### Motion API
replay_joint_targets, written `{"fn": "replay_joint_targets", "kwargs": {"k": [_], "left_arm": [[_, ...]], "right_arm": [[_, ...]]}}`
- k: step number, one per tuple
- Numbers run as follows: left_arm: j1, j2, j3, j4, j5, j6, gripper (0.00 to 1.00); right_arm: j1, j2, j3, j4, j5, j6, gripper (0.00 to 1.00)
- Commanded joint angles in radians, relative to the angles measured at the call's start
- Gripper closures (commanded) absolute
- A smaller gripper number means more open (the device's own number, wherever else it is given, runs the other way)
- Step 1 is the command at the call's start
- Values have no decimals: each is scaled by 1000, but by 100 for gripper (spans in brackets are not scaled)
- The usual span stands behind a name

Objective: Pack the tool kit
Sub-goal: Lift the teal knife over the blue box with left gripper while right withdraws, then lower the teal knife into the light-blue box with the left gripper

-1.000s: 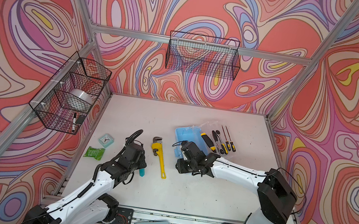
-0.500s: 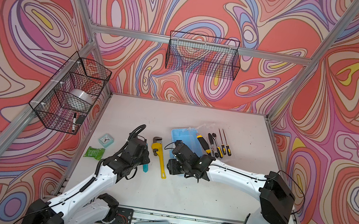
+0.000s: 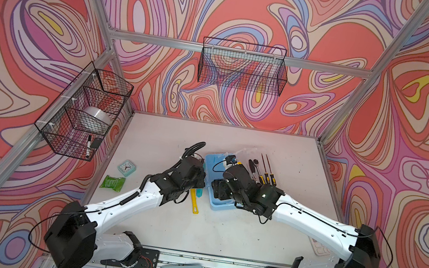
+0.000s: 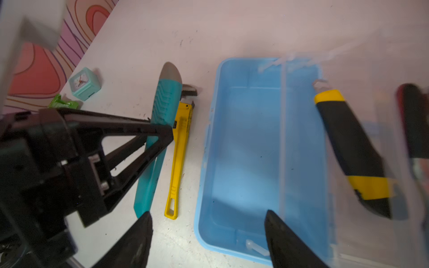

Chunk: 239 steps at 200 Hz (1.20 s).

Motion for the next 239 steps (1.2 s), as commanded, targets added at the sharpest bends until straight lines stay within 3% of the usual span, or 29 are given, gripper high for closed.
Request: {"fn": "replay_joint_targets", "kwargs": {"k": [1, 48, 124, 196, 239], "left_arm": [[-43, 81, 97, 73, -30, -22, 86], [-76, 250, 225, 148, 4, -89, 86], [-100, 405, 314, 225, 47, -218, 85], [-116, 496, 365, 238, 46, -283, 85], [-115, 510, 353, 235, 28, -320, 73]], "right_arm": [[-79, -106, -61, -27, 47, -54, 21], [-251, -260, -156, -35, 14, -107, 21], [-434, -331, -254, -1, -42, -139, 20], [-467, -346, -303, 17, -69, -141, 20], [-472, -351, -312, 17, -74, -140, 20]]}}
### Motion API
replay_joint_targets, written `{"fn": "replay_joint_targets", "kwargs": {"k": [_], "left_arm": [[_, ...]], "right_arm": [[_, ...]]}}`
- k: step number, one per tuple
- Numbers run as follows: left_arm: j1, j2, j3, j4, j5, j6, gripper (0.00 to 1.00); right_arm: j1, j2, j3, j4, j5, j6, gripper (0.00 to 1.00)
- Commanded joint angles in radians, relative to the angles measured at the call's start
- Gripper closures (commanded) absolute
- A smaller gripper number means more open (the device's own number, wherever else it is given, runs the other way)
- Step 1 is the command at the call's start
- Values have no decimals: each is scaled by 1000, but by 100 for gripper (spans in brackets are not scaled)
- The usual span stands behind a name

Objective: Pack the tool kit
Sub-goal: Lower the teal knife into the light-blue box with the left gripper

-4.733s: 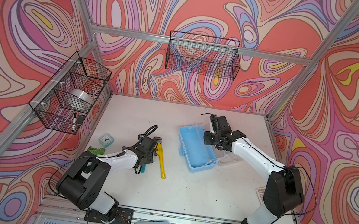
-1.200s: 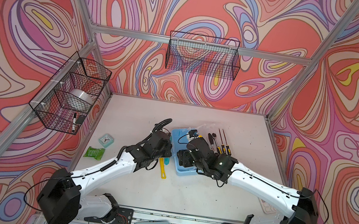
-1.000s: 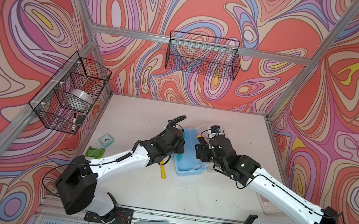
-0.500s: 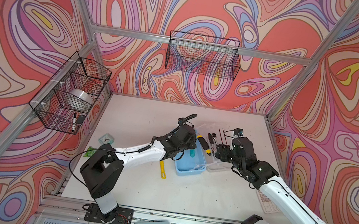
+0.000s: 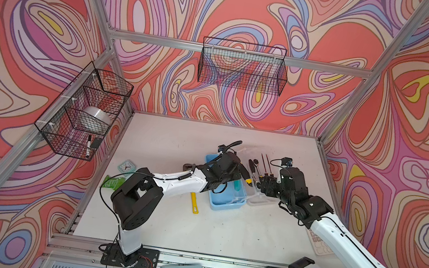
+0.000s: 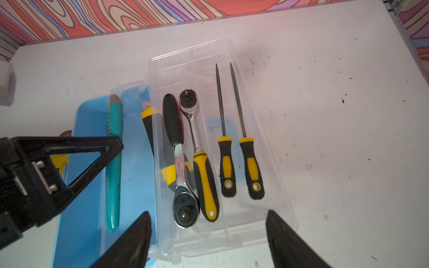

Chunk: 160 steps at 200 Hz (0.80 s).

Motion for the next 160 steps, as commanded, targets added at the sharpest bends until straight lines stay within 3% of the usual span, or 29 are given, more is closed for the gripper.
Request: {"fn": "replay_joint_targets", "kwargs": {"k": [1, 71, 133, 160], "left_arm": [[0, 16, 15, 21, -18, -45, 73], [-4, 25, 38, -16, -5, -33, 45], [-14, -35, 41, -33, -20, 26, 35], [-13, -71, 9, -20, -19, 55, 21]], "right_arm": [[-6, -18, -16, 15, -9, -7, 20], [-9, 6, 9, 8, -2, -17, 20], [-9, 34, 29, 11, -36, -24, 21], [-7, 34, 34, 34, -79, -39, 21]]}}
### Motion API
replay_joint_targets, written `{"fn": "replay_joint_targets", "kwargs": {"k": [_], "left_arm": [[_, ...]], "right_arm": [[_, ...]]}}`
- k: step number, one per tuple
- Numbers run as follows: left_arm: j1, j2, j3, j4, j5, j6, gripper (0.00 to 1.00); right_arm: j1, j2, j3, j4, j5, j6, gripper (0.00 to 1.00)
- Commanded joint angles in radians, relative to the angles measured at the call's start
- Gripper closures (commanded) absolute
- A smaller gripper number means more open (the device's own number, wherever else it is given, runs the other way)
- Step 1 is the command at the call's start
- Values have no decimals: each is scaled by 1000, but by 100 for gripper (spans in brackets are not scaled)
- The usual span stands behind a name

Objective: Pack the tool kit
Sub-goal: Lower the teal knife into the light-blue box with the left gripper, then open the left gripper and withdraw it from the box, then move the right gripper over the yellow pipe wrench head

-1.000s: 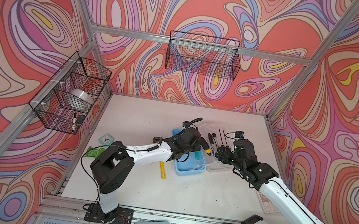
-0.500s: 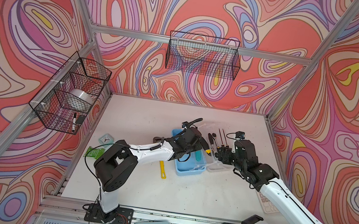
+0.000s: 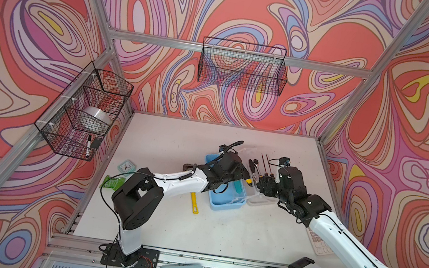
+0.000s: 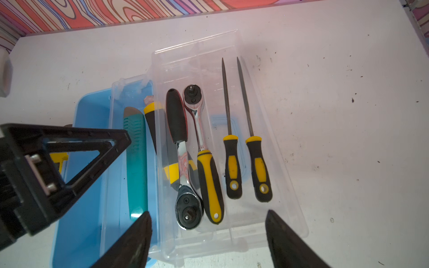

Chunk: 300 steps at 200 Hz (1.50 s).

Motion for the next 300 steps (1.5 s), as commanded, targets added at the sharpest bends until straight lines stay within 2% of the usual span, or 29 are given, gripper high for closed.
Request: {"fn": "replay_joint_targets", "kwargs": {"k": [1, 53, 122, 166, 185, 217, 300], "left_arm": [[-4, -65, -9, -7, -18, 35, 21], [-3, -130, -64, -12, -68, 61, 1], [15, -260, -188, -47, -180, 82, 0], [96, -373, -304, -115, -185, 51, 0], [121, -425, -349, -177, -221, 43, 0], [151, -522, -419, -250, -277, 47, 0], [338, -746, -595, -447, -271, 49, 0]], "right_arm": [[-5, 4, 30, 28, -45, -21, 20], [-7, 5, 28, 38, -82, -22, 21], [11, 10, 6, 102, -169, 32, 23], [131, 75, 42, 133, -100, 47, 24], [174, 121, 67, 148, -76, 62, 25], [254, 217, 116, 169, -34, 76, 27], [467, 515, 332, 158, 28, 105, 33]]}}
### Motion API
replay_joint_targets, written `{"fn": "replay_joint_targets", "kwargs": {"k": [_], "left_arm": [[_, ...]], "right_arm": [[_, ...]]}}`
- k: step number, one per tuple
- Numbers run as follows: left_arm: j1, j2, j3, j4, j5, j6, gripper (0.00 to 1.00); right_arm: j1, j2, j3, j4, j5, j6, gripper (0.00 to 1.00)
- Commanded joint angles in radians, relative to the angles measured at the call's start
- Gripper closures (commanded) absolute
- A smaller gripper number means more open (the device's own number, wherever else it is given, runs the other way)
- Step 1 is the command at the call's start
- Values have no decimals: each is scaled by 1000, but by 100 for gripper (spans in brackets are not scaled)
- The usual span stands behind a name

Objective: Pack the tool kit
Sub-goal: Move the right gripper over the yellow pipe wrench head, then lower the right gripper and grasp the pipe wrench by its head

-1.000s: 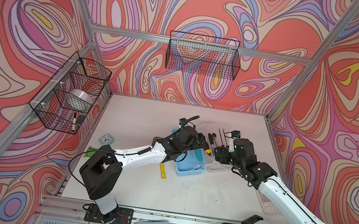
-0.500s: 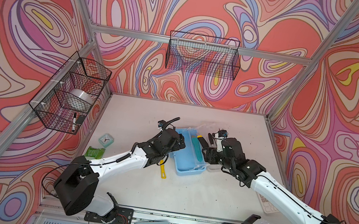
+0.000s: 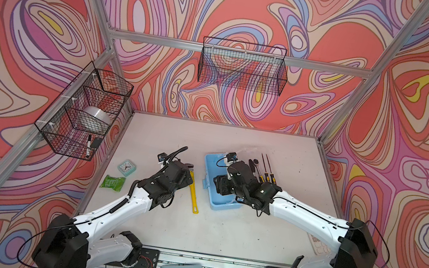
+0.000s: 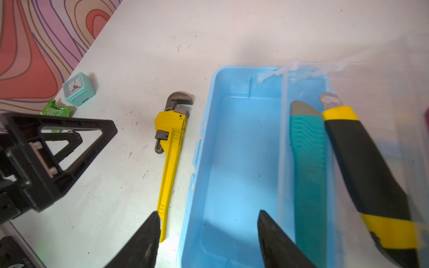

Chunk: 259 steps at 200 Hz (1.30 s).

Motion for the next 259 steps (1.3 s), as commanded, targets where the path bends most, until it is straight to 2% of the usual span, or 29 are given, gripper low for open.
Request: {"fn": "replay_joint_targets", "kwargs": {"k": [1, 54, 110, 124, 156, 259], "left_arm": [[43, -66, -37, -104, -30, -10, 0], [155, -192, -130, -145, -2, -4, 0], [221, -239, -189, -170, 27, 28, 0], [231, -237, -194, -170, 35, 33, 0], [233, -236, -195, -160, 50, 44, 0], [235, -233, -211, -126, 73, 63, 0]], "right_arm": [[38, 77, 60, -7, 29, 22, 33], [84, 308, 251, -72, 2, 31, 33], [95, 536, 482, -159, -14, 34, 27], [95, 596, 547, -195, -15, 34, 20], [92, 691, 632, -220, 20, 50, 13], [48, 845, 797, -275, -20, 36, 9]]}}
